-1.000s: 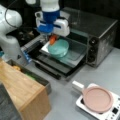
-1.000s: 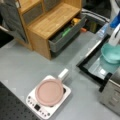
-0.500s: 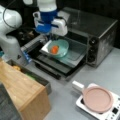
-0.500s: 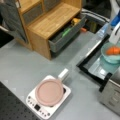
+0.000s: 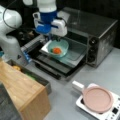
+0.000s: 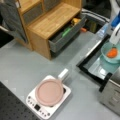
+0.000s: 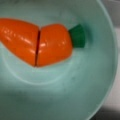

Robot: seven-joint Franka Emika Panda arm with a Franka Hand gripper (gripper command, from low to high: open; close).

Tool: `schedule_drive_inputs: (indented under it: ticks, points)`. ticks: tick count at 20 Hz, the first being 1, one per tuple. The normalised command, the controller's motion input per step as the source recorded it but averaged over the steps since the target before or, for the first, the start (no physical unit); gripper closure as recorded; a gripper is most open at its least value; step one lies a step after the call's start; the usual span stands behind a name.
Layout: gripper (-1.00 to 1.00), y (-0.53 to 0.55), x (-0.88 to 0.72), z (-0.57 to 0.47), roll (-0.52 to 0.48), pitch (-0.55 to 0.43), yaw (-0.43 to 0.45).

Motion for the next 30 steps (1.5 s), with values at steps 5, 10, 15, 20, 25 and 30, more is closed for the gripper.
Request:
schedule_drive_inputs:
  ticks: [5, 10, 15, 20, 25, 30]
  points:
    - [-1.0, 0.05, -0.14, -0.08, 0.124, -0.109, 0.09]
    - [-1.0, 0.01, -0.01, -0.02, 0.08, -0.064, 0.362]
    - [-1.0, -0.07, 0.07, 0.05, 0.102, 0.04, 0.5]
    - [-1.0, -0.19, 0.12, 0.14, 0.085, 0.126, 0.561]
    - [-1.0, -0.26, 0.26, 0.27, 0.046, 0.181, 0.424]
    - [-1.0, -0.24, 0.54, 0.33, -0.07, 0.221, 0.323]
